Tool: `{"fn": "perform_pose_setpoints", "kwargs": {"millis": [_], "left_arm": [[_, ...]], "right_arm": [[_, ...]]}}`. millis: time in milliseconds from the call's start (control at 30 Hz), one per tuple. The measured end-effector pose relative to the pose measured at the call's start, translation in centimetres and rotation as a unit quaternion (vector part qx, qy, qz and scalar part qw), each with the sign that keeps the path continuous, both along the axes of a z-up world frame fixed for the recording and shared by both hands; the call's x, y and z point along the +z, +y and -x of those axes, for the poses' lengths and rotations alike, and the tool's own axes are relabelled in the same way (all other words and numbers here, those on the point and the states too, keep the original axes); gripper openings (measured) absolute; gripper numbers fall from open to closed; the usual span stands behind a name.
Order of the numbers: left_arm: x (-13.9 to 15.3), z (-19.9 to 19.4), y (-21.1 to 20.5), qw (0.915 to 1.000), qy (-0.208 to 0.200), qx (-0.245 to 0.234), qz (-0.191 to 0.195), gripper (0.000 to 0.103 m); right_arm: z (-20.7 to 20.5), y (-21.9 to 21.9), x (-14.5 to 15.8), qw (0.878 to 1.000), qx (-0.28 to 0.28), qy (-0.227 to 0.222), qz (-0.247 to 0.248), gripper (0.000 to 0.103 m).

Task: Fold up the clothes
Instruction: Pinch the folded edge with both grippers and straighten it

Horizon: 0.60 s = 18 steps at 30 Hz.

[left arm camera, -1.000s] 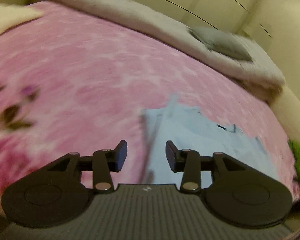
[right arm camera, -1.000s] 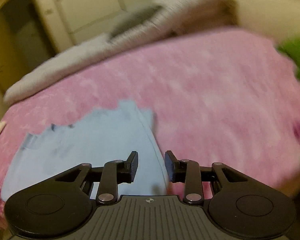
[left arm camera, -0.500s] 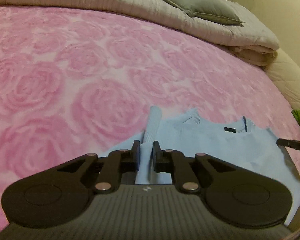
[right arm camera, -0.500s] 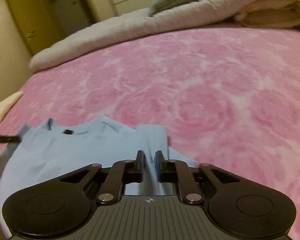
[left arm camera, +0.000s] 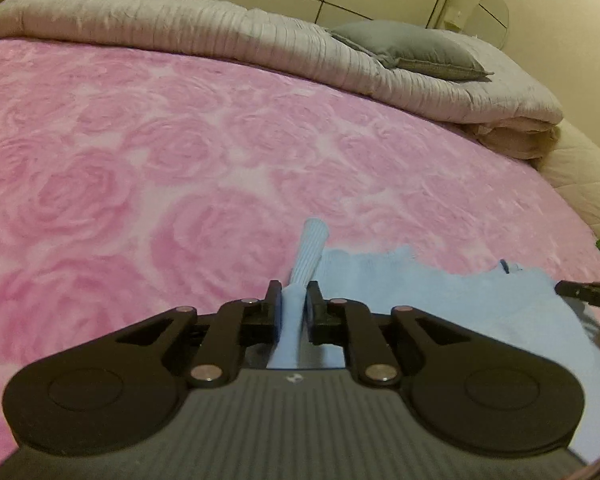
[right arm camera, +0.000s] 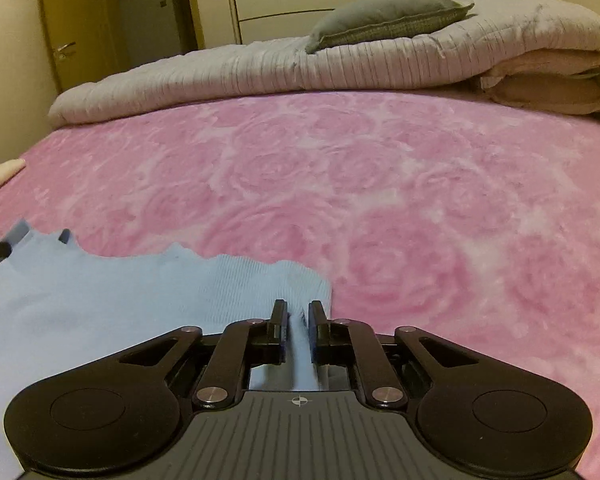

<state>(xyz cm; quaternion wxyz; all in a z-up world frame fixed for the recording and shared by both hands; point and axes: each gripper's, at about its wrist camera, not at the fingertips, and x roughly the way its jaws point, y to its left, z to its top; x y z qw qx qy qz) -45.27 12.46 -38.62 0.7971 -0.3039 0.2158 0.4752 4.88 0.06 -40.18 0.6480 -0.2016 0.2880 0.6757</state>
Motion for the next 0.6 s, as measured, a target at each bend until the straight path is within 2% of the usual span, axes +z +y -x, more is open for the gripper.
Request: {"fn": "perform_pose_setpoints", "kwargs": {"millis": [33, 67, 100, 200, 300, 433, 600], "left_arm": [[0.4, 0.2, -0.2, 1.0, 0.004, 0.005, -0.001, 0.015], [0.8, 0.3, -0.4, 0.9999, 0.009, 0.01, -0.002, 0.016], [1.3, 0.5, -0.6, 0.9998, 0.014, 0.015, -0.003, 0.017], [3.0, 0.5, -1.9, 0.9984, 0.041, 0.036, -0.015, 0.018], [4.9, 0.7, -5.1, 0.9978, 0.042, 0.041, -0.032, 0.018], [5.0, 0.5, -10.5, 0.9998, 0.007, 0.02, 0.0, 0.018], [4.0, -0.6, -13.4, 0.9976, 0.054, 0.027, 0.035, 0.02]], "right_arm": [[0.2, 0.2, -0.3, 1.0, 0.0, -0.004, 0.005, 0.011], [0.2, -0.1, 0.2, 1.0, -0.011, -0.008, 0.006, 0.016], [0.2, -0.4, 0.7, 1.0, -0.023, -0.013, 0.008, 0.028], [0.4, -1.4, 2.1, 0.998, -0.054, -0.027, 0.011, 0.038], [2.7, -4.7, 2.2, 0.998, -0.062, -0.028, 0.014, 0.039], [5.7, -9.0, 2.3, 0.997, -0.072, -0.029, 0.019, 0.04], [9.4, -14.4, 2.5, 0.996, -0.086, -0.031, 0.024, 0.04]]}}
